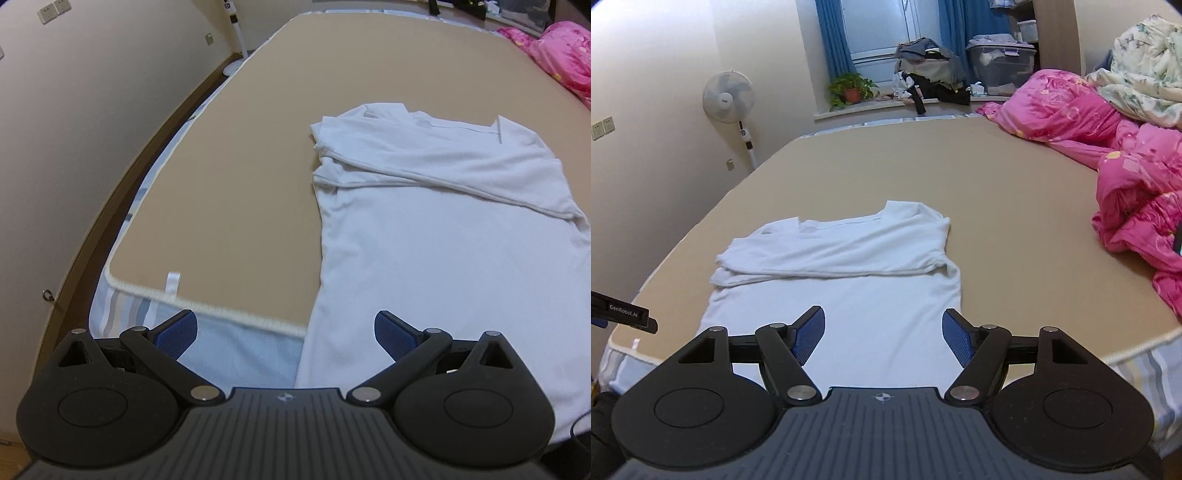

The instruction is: Fold small clothes

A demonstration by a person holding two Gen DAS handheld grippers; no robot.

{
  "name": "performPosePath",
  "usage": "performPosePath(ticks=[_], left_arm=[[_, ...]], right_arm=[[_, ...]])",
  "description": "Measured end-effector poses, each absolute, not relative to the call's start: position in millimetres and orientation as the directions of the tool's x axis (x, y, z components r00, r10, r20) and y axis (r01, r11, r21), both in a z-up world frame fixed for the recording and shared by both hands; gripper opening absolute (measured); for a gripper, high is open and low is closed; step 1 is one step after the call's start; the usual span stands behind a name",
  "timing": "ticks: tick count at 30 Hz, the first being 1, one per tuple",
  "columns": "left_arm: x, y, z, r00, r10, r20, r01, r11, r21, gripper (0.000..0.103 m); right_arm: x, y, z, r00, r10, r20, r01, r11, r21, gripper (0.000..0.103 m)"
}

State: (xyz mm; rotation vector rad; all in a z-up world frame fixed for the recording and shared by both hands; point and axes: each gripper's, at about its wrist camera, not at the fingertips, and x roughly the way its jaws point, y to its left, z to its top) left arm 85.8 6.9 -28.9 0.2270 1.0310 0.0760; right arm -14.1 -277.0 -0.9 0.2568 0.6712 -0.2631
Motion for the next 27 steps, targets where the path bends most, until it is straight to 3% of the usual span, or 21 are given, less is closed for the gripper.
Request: performPosePath(ticks=[20,24,27], left_arm=[[-3.0,22.6,-9.6,0.572,0.140,-0.808,0.072,0.973,0.220,0.102],[-12.6,34.9,17.4,0.604,0.092,-0.792,0.084,0.981,0.178,0.102],[-17.5,42.2,40.8,0.651,0.086,-0.754,0.079,0.980,0.180,0.102]], right_arm=[[-91.5,-232.8,29.5,0.785,-0.125,-0.607,0.281,0.945,0.169,0.072],[-108.2,-243.7,69.6,0.840,-0.114,-0.531,0.277,0.931,0.238,0.072],[-119.8,-250.7,98.3,0.874,-0.157,-0.460,0.278,0.938,0.208,0.076]])
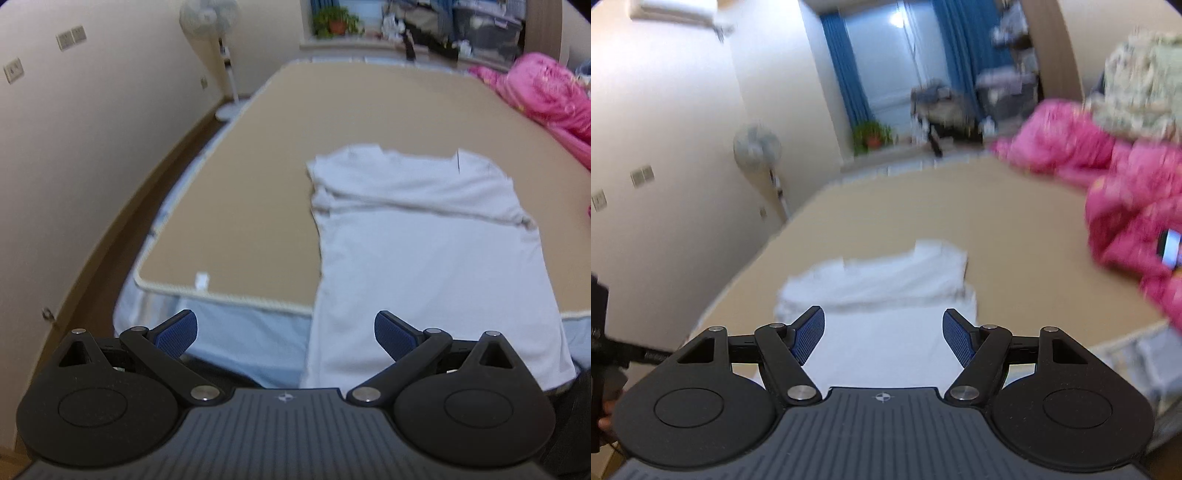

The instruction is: Fold small clothes

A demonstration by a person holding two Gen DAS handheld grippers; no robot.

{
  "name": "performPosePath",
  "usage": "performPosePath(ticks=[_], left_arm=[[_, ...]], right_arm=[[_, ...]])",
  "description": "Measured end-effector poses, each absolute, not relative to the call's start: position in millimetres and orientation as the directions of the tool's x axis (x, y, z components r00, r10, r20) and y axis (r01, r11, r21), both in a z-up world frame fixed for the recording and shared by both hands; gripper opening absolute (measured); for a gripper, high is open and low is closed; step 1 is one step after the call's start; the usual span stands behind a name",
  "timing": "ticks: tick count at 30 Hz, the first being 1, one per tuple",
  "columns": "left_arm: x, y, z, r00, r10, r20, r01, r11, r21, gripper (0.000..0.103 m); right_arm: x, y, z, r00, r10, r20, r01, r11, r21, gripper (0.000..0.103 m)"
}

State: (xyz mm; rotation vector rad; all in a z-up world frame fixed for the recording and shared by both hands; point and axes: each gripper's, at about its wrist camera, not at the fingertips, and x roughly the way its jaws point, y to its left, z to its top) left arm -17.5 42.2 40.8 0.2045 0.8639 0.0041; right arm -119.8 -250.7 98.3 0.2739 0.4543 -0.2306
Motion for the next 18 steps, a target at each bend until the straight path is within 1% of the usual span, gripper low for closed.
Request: performPosePath(ticks=[3,4,5,6,8,9,10,11,12,14,16,18], left_arm=[[-15.7,45.0,51.6,0.679,0.070,-0.731,0.086,0.981,0.173,0.103],[-12.4,45.0,49.7,0.680,0.063,-0.730,0.088,0.982,0.167,0.103],[-6.0,44.7,42.4,0.671,0.057,-0.739,0.095,0.982,0.163,0.103],[1.5,43.6,31.9,0.656,0.045,-0.754,0.115,0.981,0.158,0.103],[22.2,38.2,-3.0,0.588,0.046,-0.808,0.145,0.976,0.161,0.103],[30.1,36.0,-21.2,0.569,0.037,-0.821,0.163,0.974,0.157,0.103],[37.8,33.9,-42.7,0.551,0.044,-0.833,0.177,0.970,0.168,0.103],[42.7,31.8,-60.0,0.539,0.071,-0.839,0.173,0.966,0.193,0.102],[48.2,29.2,-78.1,0.529,0.091,-0.844,0.184,0.958,0.218,0.102],[59.9,27.4,-110.0,0.478,0.104,-0.872,0.214,0.949,0.231,0.102],[69.4,29.4,-134.6,0.414,0.101,-0.905,0.226,0.951,0.209,0.102],[73.4,35.3,-153.3,0.371,0.083,-0.925,0.234,0.956,0.180,0.102]], right_arm=[[-123.3,-260.1,108.8,0.886,-0.190,-0.423,0.291,0.938,0.188,0.083],[-120.7,-263.6,104.6,0.883,-0.199,-0.426,0.297,0.938,0.177,0.086],[-114.6,-269.2,95.8,0.869,-0.210,-0.447,0.311,0.936,0.164,0.088],[-106.0,-277.7,81.7,0.851,-0.208,-0.482,0.320,0.933,0.162,0.089],[-83.9,-297.1,44.9,0.790,-0.183,-0.585,0.338,0.926,0.166,0.090],[-72.6,-308.9,22.0,0.749,-0.168,-0.641,0.353,0.920,0.171,0.090],[-60.1,-321.2,-4.7,0.703,-0.153,-0.694,0.368,0.914,0.171,0.090],[-52.6,-331.1,-24.8,0.668,-0.164,-0.726,0.401,0.901,0.165,0.089],[-45.2,-339.3,-43.2,0.639,-0.168,-0.751,0.418,0.895,0.155,0.089],[-27.3,-353.8,-80.0,0.573,-0.129,-0.809,0.405,0.903,0.142,0.089],[-14.6,-365.6,-105.7,0.526,-0.137,-0.839,0.437,0.890,0.129,0.088],[-4.5,-377.9,-125.9,0.504,-0.107,-0.857,0.460,0.873,0.161,0.088]])
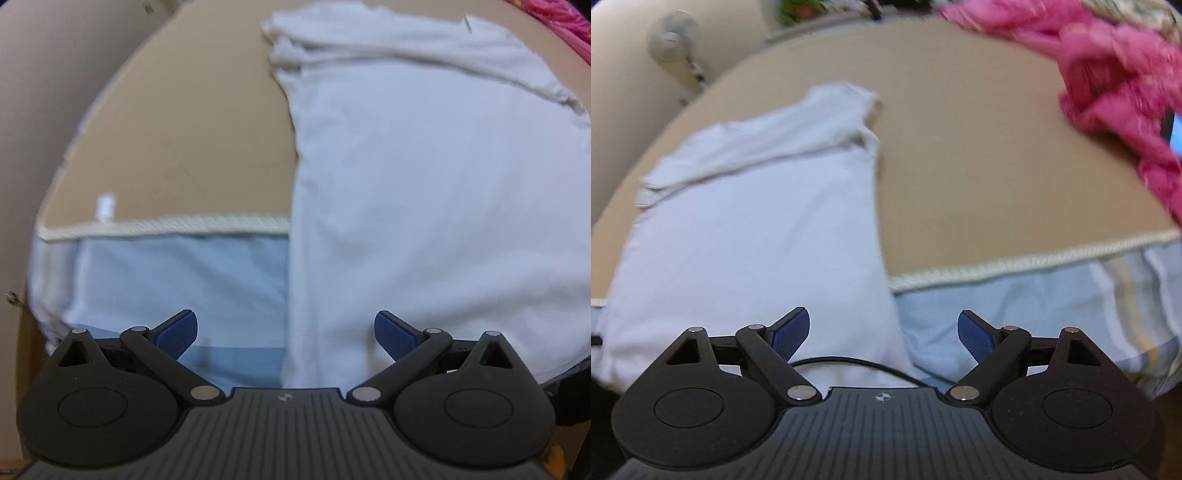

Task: Fold small clothes
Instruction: 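Move both grippers down to the unfolded side edge of the shirt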

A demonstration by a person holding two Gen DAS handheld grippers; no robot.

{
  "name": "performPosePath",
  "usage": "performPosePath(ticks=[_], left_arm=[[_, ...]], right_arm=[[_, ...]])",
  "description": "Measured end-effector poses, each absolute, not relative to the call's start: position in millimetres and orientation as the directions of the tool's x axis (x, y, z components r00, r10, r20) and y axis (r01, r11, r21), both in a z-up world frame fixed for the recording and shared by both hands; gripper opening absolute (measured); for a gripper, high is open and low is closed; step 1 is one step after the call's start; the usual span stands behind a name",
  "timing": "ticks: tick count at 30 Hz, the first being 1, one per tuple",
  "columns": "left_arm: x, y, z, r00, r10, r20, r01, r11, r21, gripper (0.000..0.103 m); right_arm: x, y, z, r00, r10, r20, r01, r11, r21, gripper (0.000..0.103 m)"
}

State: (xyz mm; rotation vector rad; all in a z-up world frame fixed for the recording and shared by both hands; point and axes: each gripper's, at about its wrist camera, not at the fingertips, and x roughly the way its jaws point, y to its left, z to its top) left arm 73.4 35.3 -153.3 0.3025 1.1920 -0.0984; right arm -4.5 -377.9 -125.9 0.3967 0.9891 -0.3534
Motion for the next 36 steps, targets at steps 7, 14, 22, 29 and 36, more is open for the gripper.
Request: performPosePath(ticks=[7,14,22,29,36], left_arm=[[82.1,39.7,-177.9,0.300,0.037,-0.953,0.215,0.971,0.105,0.103],[74.5,36.8,-181.5,0.244,-0.012,-0.970,0.243,0.969,0.049,0.103],[70.6,28.4,-184.8,0.243,0.004,-0.970,0.237,0.969,0.063,0.103],[63.5,19.6,-182.8,0.241,0.039,-0.970,0.256,0.961,0.103,0.103],[66.3,23.8,-188.3,0.245,0.024,-0.969,0.243,0.966,0.085,0.103]], right_arm=[[1.8,-379.3,-166.6,0.450,0.062,-0.891,0.477,0.826,0.299,0.092],[-2.9,-368.3,-157.9,0.468,0.188,-0.864,0.421,0.811,0.405,0.088],[-15.2,-352.7,-140.7,0.471,0.173,-0.865,0.448,0.798,0.403,0.087],[-58.6,-281.0,-103.4,0.389,0.511,-0.766,0.212,0.760,0.615,0.086],[-46.8,-330.9,-102.5,0.514,0.172,-0.840,0.356,0.849,0.391,0.089]])
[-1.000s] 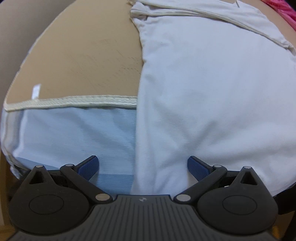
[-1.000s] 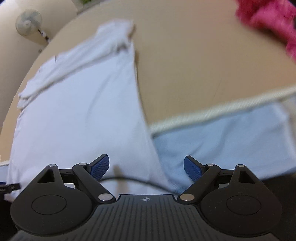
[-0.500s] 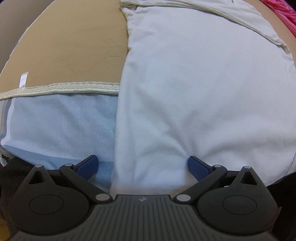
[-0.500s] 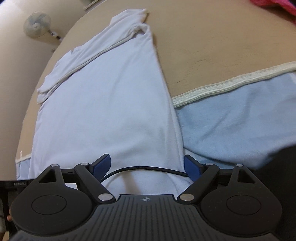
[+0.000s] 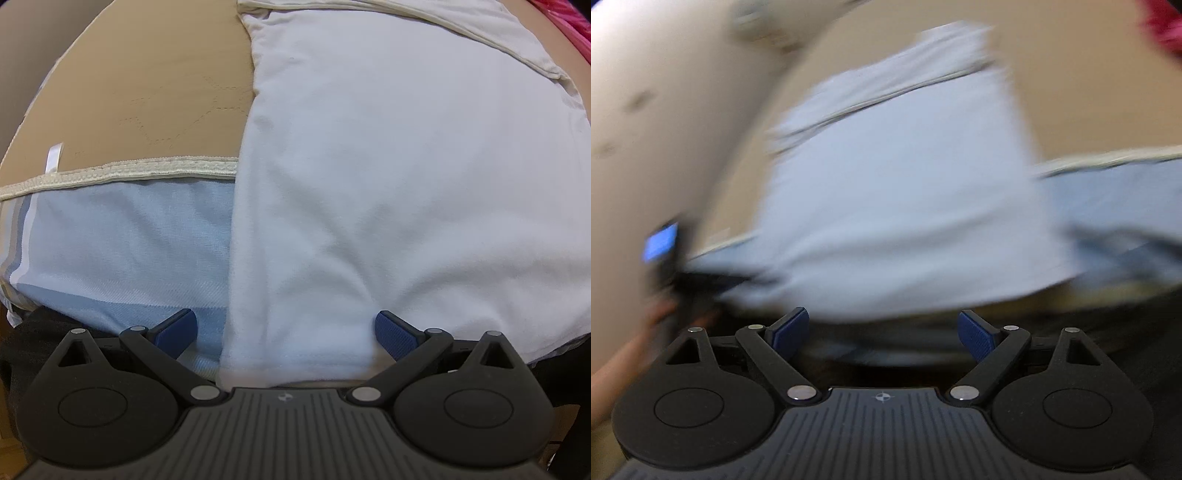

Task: Fold small clothes
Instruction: 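Move both grippers down to the unfolded side edge of the shirt, then grasp the shirt side edge with both grippers and lift it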

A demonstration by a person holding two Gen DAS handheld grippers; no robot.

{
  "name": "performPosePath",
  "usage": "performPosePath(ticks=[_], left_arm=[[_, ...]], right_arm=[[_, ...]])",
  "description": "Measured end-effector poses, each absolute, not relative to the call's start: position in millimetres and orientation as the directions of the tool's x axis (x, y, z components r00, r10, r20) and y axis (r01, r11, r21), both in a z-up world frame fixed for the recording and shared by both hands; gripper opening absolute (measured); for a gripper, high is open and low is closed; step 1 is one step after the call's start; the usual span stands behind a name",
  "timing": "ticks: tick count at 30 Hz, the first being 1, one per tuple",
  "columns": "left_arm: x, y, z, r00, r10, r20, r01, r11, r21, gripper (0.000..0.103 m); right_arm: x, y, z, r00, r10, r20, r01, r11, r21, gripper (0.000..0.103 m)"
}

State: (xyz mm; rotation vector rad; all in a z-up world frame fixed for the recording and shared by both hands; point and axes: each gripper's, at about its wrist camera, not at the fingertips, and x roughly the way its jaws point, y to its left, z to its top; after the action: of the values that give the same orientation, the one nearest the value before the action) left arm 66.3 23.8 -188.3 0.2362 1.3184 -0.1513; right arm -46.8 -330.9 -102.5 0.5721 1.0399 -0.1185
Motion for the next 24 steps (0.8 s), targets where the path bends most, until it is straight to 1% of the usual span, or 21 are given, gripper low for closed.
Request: performPosePath(ticks=[2,5,8,10,12,14,15,16,17,18,19,20,21,24], left_arm=[[67.2,24.5,-188.4,0.247,0.026,-0.969,0.242,0.966,0.088,0.103],[69.0,25.8,-184.6,0.246,0.022,-0.969,0.242,0.967,0.083,0.103],[75.9,24.3,-185.6,0.224,0.015,-0.974,0.256,0.964,0.074,0.103],[80.5,27.8,-184.5,0.199,-0.005,-0.980,0.271,0.961,0.050,0.103],[83.7,35.3,-182.1,0.177,-0.043,-0.983,0.280,0.960,0.008,0.102],[87.1,46.7,-178.8,0.165,-0.096,-0.982,0.269,0.962,-0.049,0.101],[88.6,51.6,-177.3,0.163,-0.111,-0.980,0.259,0.964,-0.066,0.097],[90.5,56.9,-175.5,0.166,-0.111,-0.980,0.249,0.966,-0.067,0.093],[90.7,58.7,-173.4,0.174,-0.091,-0.981,0.241,0.969,-0.047,0.079],[89.7,58.3,-170.1,0.184,-0.063,-0.981,0.247,0.969,-0.016,0.062],[87.6,57.4,-165.4,0.187,-0.064,-0.980,0.263,0.965,-0.013,0.049],[85.6,57.4,-160.7,0.177,-0.084,-0.981,0.275,0.961,-0.032,0.013],[84.4,57.9,-157.0,0.166,-0.096,-0.981,0.274,0.960,-0.048,0.005],[82.4,64.8,-136.9,0.210,-0.112,-0.971,0.250,0.967,-0.057,0.004]], right_arm=[[-31.1,-353.5,-117.3,0.512,0.089,-0.855,0.412,0.848,0.335,0.089],[-1.3,-376.2,-142.2,0.482,0.015,-0.876,0.437,0.862,0.255,0.088],[15.4,-383.5,-169.3,0.403,0.029,-0.915,0.442,0.869,0.222,0.087],[17.5,-377.3,-172.8,0.390,0.037,-0.920,0.404,0.891,0.207,0.086],[16.3,-370.4,-169.4,0.395,0.090,-0.914,0.343,0.909,0.237,0.080],[13.8,-368.7,-169.6,0.386,0.157,-0.909,0.321,0.901,0.292,0.068],[15.1,-367.8,-168.4,0.385,0.155,-0.910,0.323,0.901,0.290,0.065],[14.4,-367.7,-169.0,0.381,0.146,-0.913,0.325,0.903,0.280,0.054],[14.6,-369.1,-169.7,0.373,0.130,-0.919,0.339,0.903,0.265,0.029],[15.0,-373.7,-170.5,0.370,0.128,-0.920,0.357,0.895,0.268,0.018],[15.4,-377.2,-170.3,0.373,0.147,-0.916,0.368,0.883,0.291,0.007],[18.0,-380.1,-170.3,0.373,0.155,-0.915,0.379,0.874,0.303,0.007],[21.0,-381.7,-169.9,0.369,0.154,-0.916,0.388,0.870,0.303,0.007],[18.4,-379.3,-150.7,0.376,0.145,-0.915,0.393,0.869,0.300,0.005]])
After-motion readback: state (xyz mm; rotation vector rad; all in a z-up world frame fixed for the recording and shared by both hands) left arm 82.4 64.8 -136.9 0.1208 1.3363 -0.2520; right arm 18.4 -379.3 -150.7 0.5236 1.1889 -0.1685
